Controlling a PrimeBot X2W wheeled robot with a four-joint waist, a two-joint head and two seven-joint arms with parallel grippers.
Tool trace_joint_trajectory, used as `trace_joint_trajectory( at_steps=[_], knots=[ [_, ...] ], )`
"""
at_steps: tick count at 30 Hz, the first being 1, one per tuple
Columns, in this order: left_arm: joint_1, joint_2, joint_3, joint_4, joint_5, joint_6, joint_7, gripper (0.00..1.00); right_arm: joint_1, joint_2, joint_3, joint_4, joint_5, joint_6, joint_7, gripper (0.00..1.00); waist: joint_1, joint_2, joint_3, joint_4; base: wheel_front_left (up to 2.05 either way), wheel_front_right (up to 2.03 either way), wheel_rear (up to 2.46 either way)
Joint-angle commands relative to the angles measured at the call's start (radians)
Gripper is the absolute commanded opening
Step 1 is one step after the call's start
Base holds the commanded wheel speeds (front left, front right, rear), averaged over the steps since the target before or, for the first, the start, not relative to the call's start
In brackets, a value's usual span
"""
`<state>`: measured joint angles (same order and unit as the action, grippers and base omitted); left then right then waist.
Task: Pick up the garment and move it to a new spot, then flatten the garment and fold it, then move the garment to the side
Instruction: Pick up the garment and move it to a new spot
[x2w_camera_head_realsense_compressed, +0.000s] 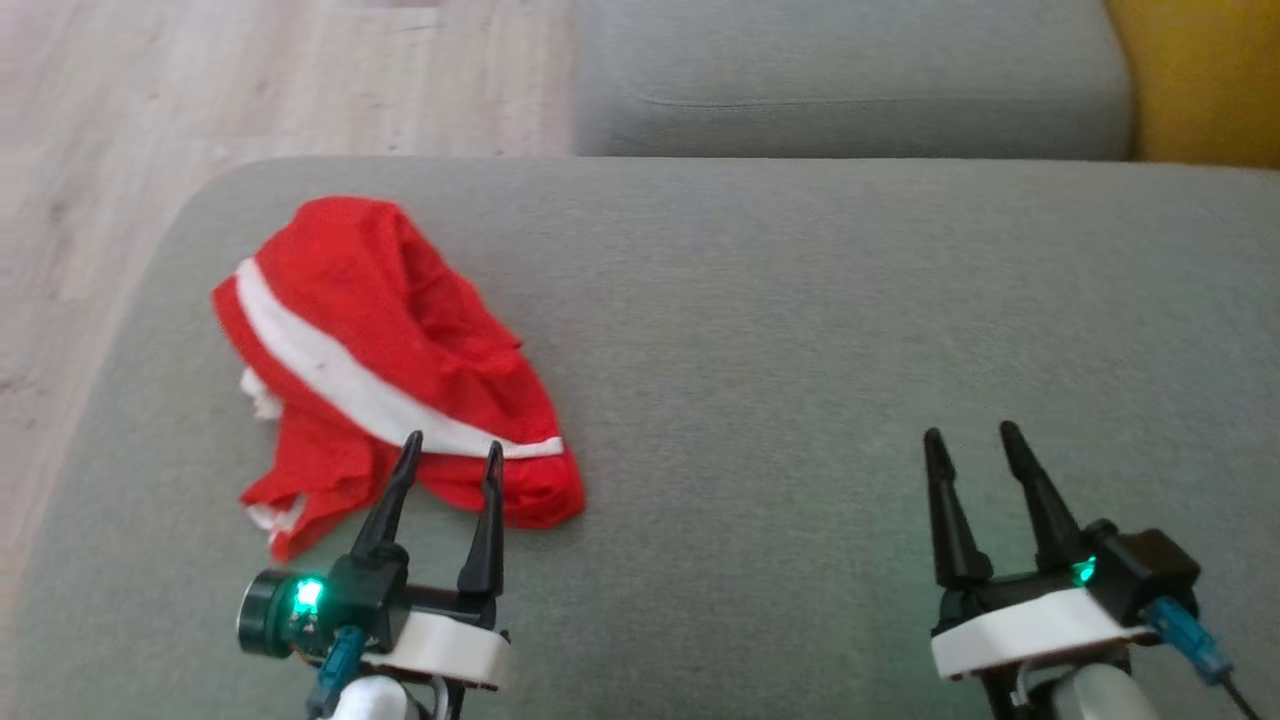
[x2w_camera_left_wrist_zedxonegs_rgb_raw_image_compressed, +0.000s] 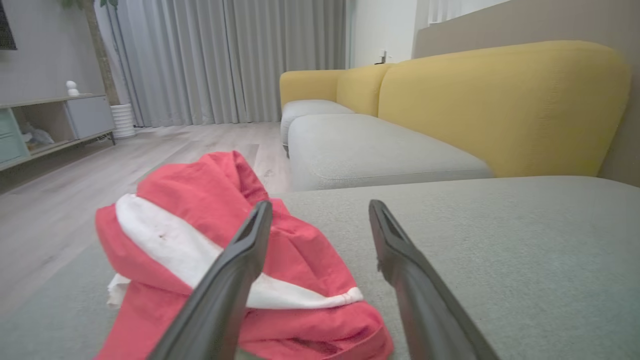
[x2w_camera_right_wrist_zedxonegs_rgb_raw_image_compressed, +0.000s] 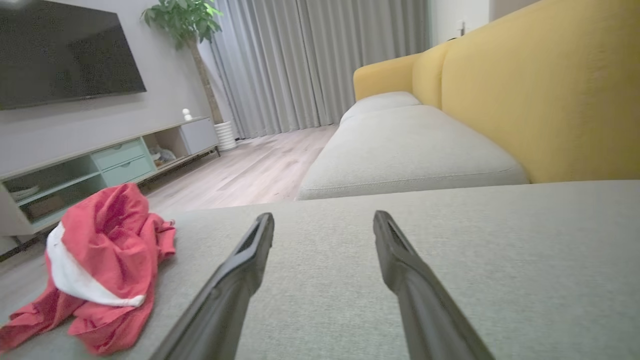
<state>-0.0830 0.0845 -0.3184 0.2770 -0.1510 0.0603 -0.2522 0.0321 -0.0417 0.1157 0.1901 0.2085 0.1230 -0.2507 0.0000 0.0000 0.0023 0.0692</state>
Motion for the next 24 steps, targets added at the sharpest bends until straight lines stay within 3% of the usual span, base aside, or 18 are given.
trace_joint_trajectory(
  at_steps=[1, 15, 24],
  knots=[
    [-0.034, 0.0, 0.04, -0.027, 0.01, -0.002, -0.01, 1.0, -0.034, -0.008, 0.029, -0.037, 0.002, 0.008, -0.011, 1.0, 0.0, 0.0, -0.003, 0.029, 0.0, 0.0, 0.0],
    [-0.008, -0.009, 0.09, -0.004, 0.042, -0.002, -0.01, 1.0, -0.01, -0.008, 0.105, -0.05, 0.02, 0.008, -0.011, 1.0, 0.0, 0.0, -0.02, 0.247, 0.0, 0.0, 0.0],
    [0.012, -0.014, 0.105, -0.021, 0.051, -0.012, -0.01, 1.0, -0.003, -0.008, 0.115, -0.051, 0.024, 0.008, -0.011, 1.0, 0.0, 0.0, -0.029, 0.332, 0.0, 0.0, 0.0]
  ],
)
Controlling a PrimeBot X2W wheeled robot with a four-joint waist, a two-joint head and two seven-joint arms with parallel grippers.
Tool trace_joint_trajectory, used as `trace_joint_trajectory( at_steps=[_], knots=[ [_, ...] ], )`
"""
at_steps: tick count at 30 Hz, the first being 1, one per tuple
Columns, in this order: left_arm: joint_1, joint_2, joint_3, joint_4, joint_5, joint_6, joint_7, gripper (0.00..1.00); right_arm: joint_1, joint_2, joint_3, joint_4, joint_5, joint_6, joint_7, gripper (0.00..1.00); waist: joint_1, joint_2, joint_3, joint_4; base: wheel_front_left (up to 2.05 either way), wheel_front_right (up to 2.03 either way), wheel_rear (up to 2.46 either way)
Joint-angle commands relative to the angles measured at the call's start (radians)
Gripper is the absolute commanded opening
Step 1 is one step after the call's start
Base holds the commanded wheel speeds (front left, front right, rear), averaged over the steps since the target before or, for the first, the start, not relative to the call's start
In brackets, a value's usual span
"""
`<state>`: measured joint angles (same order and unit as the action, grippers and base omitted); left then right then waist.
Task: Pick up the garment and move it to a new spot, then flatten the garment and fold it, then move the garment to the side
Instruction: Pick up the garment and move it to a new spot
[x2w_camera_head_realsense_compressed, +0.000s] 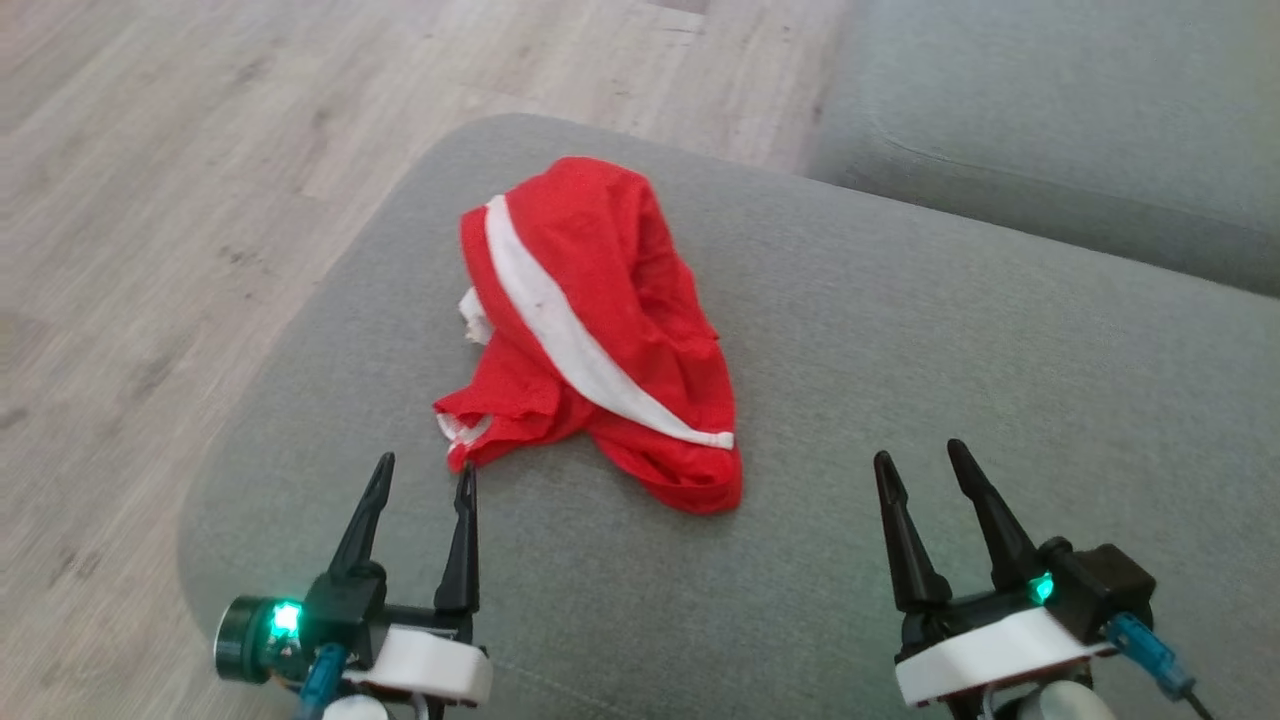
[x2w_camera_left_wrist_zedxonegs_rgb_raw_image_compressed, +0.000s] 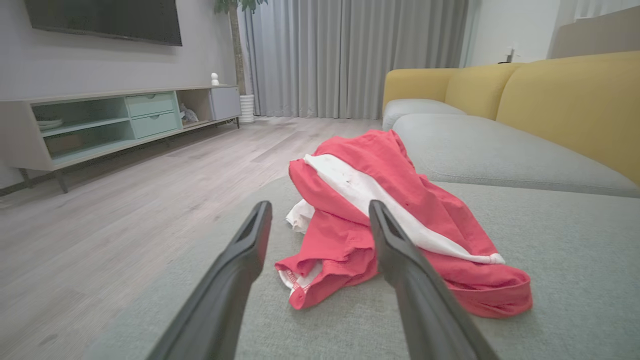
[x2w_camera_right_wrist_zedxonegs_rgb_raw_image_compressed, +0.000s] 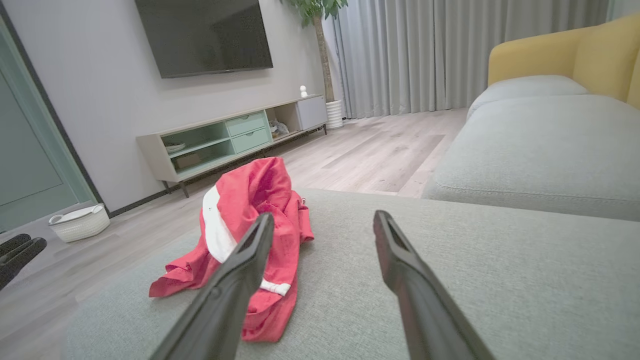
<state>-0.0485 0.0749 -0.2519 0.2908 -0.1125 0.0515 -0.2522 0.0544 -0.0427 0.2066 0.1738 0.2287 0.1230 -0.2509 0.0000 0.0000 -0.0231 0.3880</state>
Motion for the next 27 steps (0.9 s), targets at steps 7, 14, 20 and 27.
trace_joint_trajectory(
  at_steps=[7, 14, 20, 27],
  knots=[
    [-0.008, -0.001, 0.064, -0.041, 0.011, -0.013, -0.01, 1.0, -0.023, -0.008, 0.045, -0.029, 0.003, 0.008, -0.011, 1.0, 0.0, 0.0, -0.001, 0.012, 0.0, 0.0, 0.0],
    [-0.087, 0.032, 0.075, -0.025, 0.013, -0.054, -0.01, 1.0, -0.052, -0.008, 0.051, -0.036, -0.001, 0.008, -0.011, 1.0, 0.0, 0.0, 0.047, -0.046, 0.0, 0.0, 0.0],
    [-0.346, 0.105, 0.049, 0.061, 0.004, -0.146, 0.111, 1.0, -0.091, -0.008, 0.045, -0.039, -0.014, 0.008, -0.011, 1.0, 0.0, 0.0, 0.145, -0.124, 0.0, 0.0, 0.0],
    [-0.629, 0.208, 0.035, 0.208, -0.165, -0.181, 0.389, 1.0, -0.158, -0.008, 0.063, -0.045, -0.019, 0.008, -0.011, 1.0, 0.0, 0.0, 0.264, -0.241, 0.0, 0.0, 0.0]
  ],
)
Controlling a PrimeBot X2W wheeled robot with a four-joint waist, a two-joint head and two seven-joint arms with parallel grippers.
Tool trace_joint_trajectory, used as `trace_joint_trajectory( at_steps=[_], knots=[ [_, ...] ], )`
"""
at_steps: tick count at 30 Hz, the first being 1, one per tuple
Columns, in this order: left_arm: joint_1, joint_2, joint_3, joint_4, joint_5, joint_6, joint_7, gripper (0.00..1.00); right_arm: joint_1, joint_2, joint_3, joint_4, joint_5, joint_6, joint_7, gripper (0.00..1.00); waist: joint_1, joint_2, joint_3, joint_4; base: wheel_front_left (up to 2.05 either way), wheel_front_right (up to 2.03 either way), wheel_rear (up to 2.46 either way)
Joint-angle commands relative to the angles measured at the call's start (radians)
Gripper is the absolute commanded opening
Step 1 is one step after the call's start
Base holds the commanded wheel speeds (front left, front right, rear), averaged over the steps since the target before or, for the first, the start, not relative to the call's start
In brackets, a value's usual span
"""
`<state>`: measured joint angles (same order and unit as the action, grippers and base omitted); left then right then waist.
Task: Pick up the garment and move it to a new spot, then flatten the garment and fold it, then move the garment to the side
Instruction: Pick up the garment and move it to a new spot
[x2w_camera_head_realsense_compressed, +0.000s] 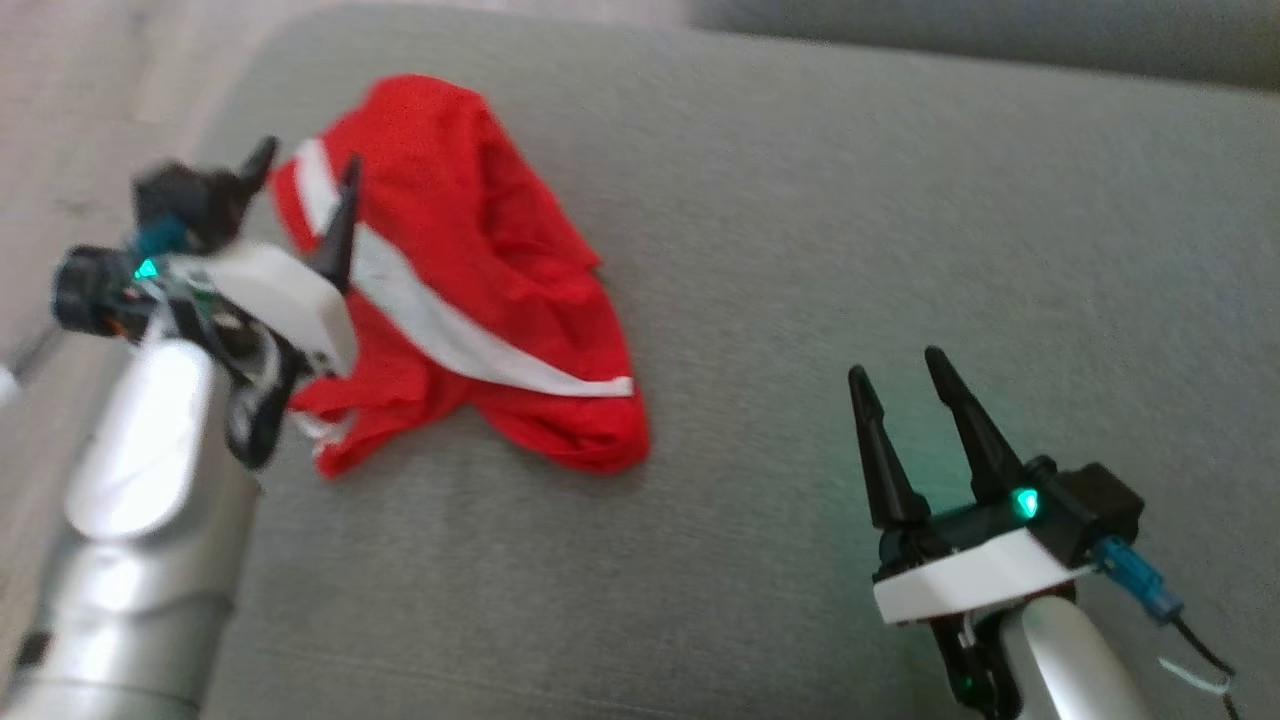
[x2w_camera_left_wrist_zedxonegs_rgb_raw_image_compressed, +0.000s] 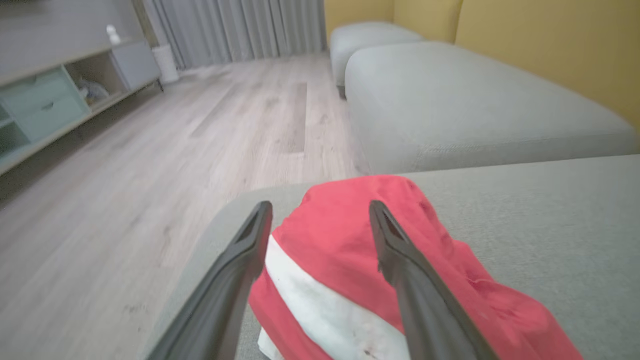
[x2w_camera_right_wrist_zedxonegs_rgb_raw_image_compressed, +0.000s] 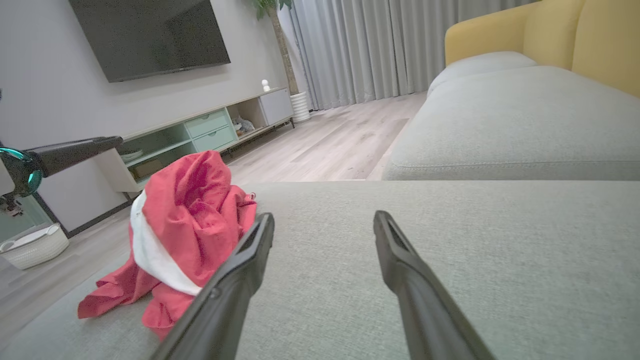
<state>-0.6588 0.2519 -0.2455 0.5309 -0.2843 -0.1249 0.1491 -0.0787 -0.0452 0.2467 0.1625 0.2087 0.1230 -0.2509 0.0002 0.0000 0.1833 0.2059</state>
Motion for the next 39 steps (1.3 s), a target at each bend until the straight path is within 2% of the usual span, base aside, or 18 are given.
trace_joint_trajectory(
  at_steps=[1, 4, 7, 10, 12, 17, 21, 24, 29, 32, 39],
  knots=[
    [-0.045, 0.049, 0.012, -0.015, -0.025, -0.005, 0.024, 1.0, -0.031, -0.005, 0.023, -0.034, 0.003, 0.008, -0.011, 1.0, -0.0002, 0.0, 0.07, -0.072, 0.0, 0.0, 0.0],
    [-0.103, 0.117, -0.046, 0.028, -0.083, -0.005, 0.092, 1.0, -0.047, -0.005, 0.028, -0.036, 0.007, 0.008, -0.011, 1.0, -0.0002, 0.0, 0.096, -0.104, 0.0, 0.0, 0.0],
    [-0.13, 0.15, -0.078, 0.071, -0.157, -0.005, 0.135, 1.0, -0.054, -0.005, 0.029, -0.036, 0.014, 0.008, -0.011, 1.0, -0.0002, 0.0, 0.108, -0.126, 0.0, 0.0, 0.0],
    [-0.144, 0.177, -0.104, 0.115, -0.185, -0.006, 0.152, 1.0, -0.059, -0.005, 0.025, -0.037, 0.02, 0.008, -0.011, 1.0, -0.0002, 0.0, 0.111, -0.137, 0.0, 0.0, 0.0],
    [-0.152, 0.185, -0.123, 0.132, -0.201, -0.006, 0.144, 0.0, -0.063, -0.005, 0.024, -0.036, 0.022, 0.008, -0.011, 1.0, -0.0002, 0.0, 0.112, -0.142, 0.0, 0.0, 0.0],
    [-0.172, 0.188, -0.149, 0.148, -0.243, -0.006, 0.075, 0.0, -0.065, -0.005, 0.017, -0.025, 0.024, 0.008, -0.011, 1.0, -0.0002, 0.0, 0.095, -0.139, 0.0, 0.0, 0.0],
    [-0.209, 0.189, -0.147, 0.139, -0.224, -0.006, -0.047, 0.0, -0.058, -0.005, 0.015, -0.014, 0.027, 0.008, -0.011, 1.0, -0.0002, 0.0, 0.059, -0.132, 0.0, 0.0, 0.0],
    [-0.235, 0.165, -0.155, 0.082, -0.238, -0.006, -0.144, 0.0, -0.046, -0.005, 0.011, -0.007, 0.033, 0.008, -0.011, 1.0, -0.0002, 0.0, 0.019, -0.127, 0.0, 0.0, 0.0],
    [-0.268, 0.149, -0.159, -0.021, -0.255, -0.006, -0.234, 0.0, -0.025, -0.005, -0.005, -0.01, 0.044, 0.008, -0.011, 1.0, -0.0002, 0.0, -0.036, -0.124, 0.0, 0.0, 0.0],
    [-0.276, 0.127, -0.163, -0.099, -0.272, -0.006, -0.241, 0.0, -0.01, -0.005, -0.013, -0.01, 0.06, 0.008, -0.011, 1.0, -0.0002, 0.0, -0.067, -0.131, 0.0, 0.0, 0.0],
    [-0.238, 0.089, -0.235, -0.268, -0.294, -0.005, -0.157, 0.0, -0.002, -0.005, -0.026, -0.032, 0.096, 0.008, -0.011, 1.0, -0.0002, 0.0, -0.085, -0.186, 0.0, 0.0, 0.0]
  ],
)
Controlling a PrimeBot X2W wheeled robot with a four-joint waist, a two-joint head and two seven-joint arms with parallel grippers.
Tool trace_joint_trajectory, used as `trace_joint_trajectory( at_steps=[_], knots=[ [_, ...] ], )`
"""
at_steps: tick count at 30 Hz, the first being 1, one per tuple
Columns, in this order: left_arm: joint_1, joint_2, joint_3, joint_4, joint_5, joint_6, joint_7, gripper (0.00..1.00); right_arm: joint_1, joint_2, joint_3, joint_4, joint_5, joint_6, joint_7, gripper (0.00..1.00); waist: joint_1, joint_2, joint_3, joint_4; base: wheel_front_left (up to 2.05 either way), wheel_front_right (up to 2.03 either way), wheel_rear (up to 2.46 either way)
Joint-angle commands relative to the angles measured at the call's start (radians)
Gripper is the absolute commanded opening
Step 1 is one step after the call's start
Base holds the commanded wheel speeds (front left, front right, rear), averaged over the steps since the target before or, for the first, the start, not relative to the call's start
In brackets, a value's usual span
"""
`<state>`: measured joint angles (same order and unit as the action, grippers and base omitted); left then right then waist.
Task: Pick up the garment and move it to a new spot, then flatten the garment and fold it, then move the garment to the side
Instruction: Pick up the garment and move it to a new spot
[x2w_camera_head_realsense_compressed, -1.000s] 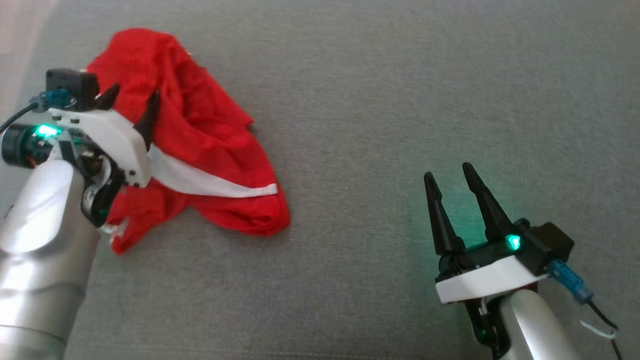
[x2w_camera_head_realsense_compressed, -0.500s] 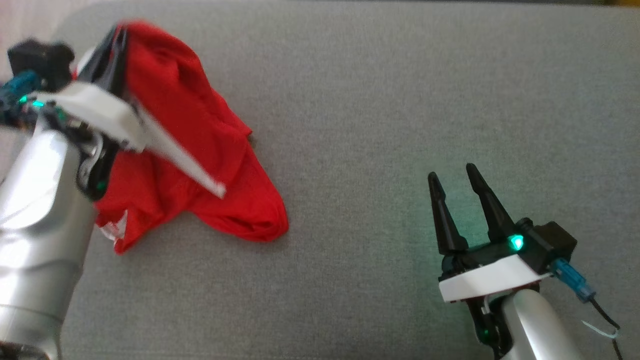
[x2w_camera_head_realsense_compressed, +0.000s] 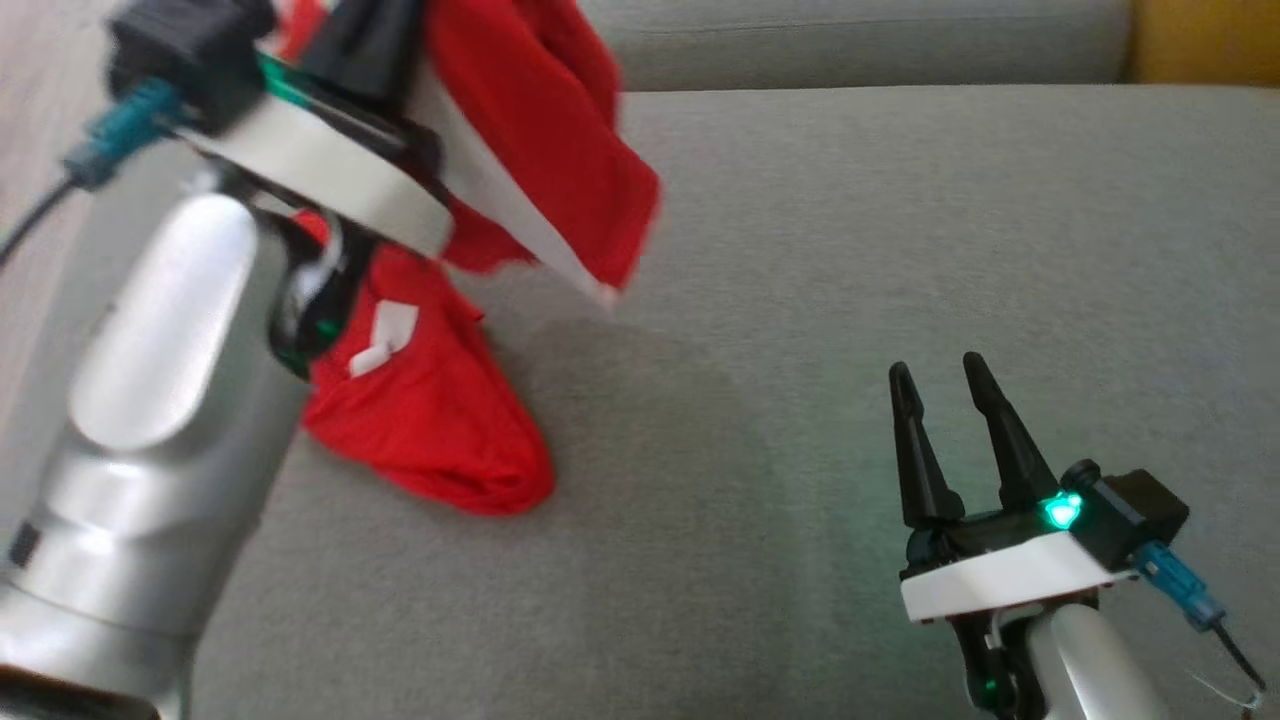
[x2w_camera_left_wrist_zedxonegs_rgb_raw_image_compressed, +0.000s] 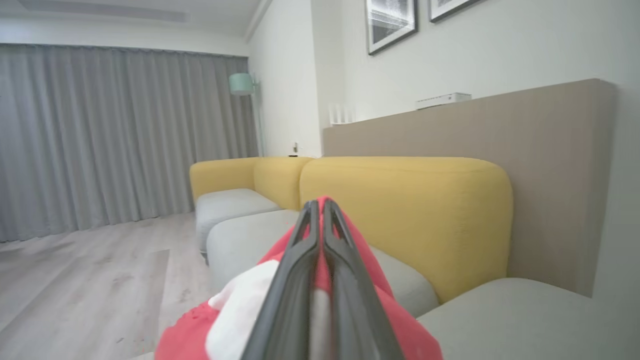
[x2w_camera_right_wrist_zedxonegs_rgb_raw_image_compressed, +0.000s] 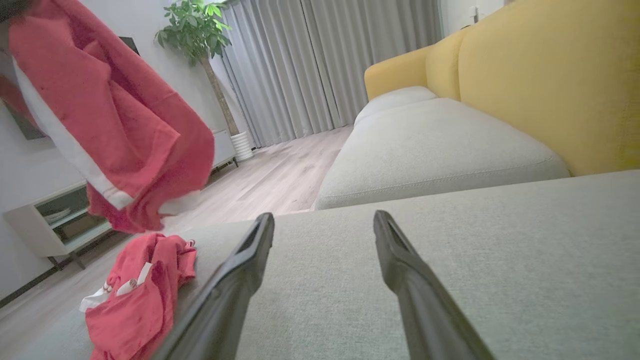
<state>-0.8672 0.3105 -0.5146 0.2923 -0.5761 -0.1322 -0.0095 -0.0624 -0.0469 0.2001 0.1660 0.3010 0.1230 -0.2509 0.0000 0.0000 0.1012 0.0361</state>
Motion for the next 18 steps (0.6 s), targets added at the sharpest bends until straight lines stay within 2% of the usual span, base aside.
trace_joint_trajectory(
  at_steps=[1, 6, 10, 11, 13, 18],
  knots=[
    [-0.021, 0.028, 0.027, -0.043, -0.003, 0.005, 0.011, 0.0, -0.019, -0.003, 0.024, -0.04, 0.004, 0.008, -0.011, 1.0, 0.0, 0.0, -0.002, -0.034, 0.0, 0.0, 0.0],
    [0.024, -0.004, -0.025, -0.075, -0.004, 0.011, 0.039, 0.0, -0.028, -0.003, 0.026, -0.06, 0.01, 0.008, -0.011, 1.0, 0.0, 0.0, 0.015, -0.13, 0.0, 0.0, 0.0],
    [0.042, -0.038, -0.067, -0.075, 0.008, 0.018, 0.043, 0.0, -0.037, -0.003, 0.038, -0.072, 0.019, 0.008, -0.011, 1.0, 0.0, 0.0, 0.039, -0.233, 0.0, 0.0, 0.0],
    [0.04, -0.055, -0.088, -0.069, 0.019, 0.02, 0.041, 0.0, -0.042, -0.003, 0.048, -0.082, 0.029, 0.008, -0.011, 1.0, 0.0, 0.0, 0.054, -0.29, 0.0, 0.0, 0.0],
    [0.032, -0.073, -0.1, -0.057, 0.024, 0.023, 0.037, 0.0, -0.049, -0.003, 0.059, -0.093, 0.041, 0.008, -0.011, 1.0, 0.0, 0.0, 0.071, -0.347, 0.0, 0.0, 0.0],
    [-0.032, -0.13, -0.121, 0.048, 0.053, 0.031, -0.003, 0.0, -0.053, -0.003, 0.078, -0.118, 0.067, 0.008, -0.011, 1.0, 0.0, 0.0, 0.106, -0.461, 0.0, 0.0, 0.0]
  ],
)
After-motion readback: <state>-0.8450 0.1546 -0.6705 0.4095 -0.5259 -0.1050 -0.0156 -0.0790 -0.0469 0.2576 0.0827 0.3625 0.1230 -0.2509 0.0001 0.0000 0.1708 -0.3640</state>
